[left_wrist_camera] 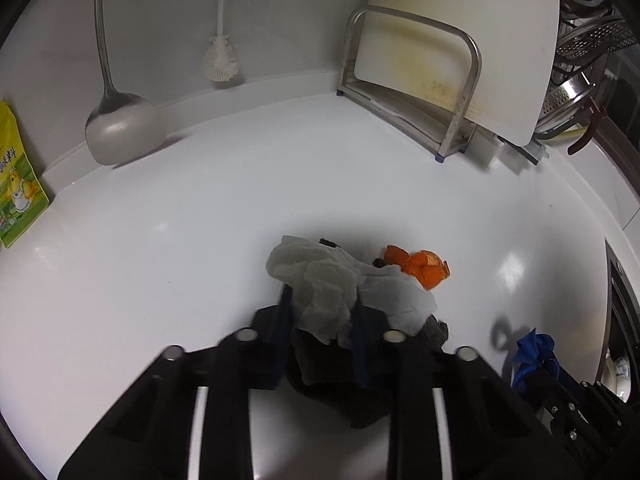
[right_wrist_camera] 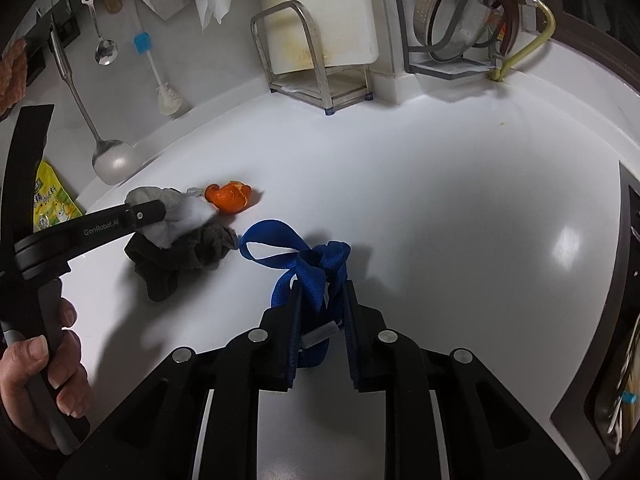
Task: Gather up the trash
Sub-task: 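Grasp the blue strap with the right gripper while the left grasps the white cloth, then carry the blue strap and white cloth toward the grey bin with both grippers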
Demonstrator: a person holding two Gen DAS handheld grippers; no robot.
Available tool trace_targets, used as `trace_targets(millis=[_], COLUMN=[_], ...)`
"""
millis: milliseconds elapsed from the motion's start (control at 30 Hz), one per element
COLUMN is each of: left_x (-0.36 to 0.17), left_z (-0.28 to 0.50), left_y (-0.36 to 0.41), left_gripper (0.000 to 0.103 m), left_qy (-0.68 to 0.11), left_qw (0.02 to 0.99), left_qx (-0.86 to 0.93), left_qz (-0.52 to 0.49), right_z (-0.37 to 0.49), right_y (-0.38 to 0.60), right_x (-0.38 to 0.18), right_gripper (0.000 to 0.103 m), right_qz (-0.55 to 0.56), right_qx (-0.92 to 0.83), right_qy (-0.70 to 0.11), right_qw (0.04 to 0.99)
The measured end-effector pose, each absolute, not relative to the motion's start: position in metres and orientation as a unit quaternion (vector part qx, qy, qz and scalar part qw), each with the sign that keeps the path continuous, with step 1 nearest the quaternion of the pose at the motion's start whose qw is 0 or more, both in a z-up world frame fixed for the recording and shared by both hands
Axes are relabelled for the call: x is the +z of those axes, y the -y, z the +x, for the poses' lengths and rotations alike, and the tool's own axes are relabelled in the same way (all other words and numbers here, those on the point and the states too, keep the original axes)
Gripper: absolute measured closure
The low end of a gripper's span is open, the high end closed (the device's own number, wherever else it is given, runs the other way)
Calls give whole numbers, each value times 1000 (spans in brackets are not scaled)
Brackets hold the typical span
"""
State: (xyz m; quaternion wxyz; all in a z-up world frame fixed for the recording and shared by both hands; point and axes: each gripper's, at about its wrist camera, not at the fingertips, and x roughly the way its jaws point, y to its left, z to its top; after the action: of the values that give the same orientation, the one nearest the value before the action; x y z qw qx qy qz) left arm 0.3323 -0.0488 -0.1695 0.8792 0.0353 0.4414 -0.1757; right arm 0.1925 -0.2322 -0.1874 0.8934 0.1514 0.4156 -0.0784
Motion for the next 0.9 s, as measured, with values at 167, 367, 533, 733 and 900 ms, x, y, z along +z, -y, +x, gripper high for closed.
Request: trace_targets(millis=[167,367,533,733,900], left_x=[-158,-137,-125,-112,-98], left_z=[329,321,302,268,234], left_y=[39,29,20,4,-5], left_gripper=[87,87,87,87,87], left_qy=[-436,-419,-414,-416,-409], left_qw=[880,889,892,893,897], left_qx=[-186,-184,-180,-168,-159], left_qz=[11,13,31,42,50], right_z=[189,183,175,157,141], right_y=[233,230,227,222,214], right_x=[-186,-177,-167,-151,-134], right_gripper=[84,84,84,84,84], right_qz=[154,149,148,148,147], right_qx=[-74,-69,-63,-49,-27], right_qy=[-417,-414,-410,-406,-397], right_qw=[893,895,898,900,906])
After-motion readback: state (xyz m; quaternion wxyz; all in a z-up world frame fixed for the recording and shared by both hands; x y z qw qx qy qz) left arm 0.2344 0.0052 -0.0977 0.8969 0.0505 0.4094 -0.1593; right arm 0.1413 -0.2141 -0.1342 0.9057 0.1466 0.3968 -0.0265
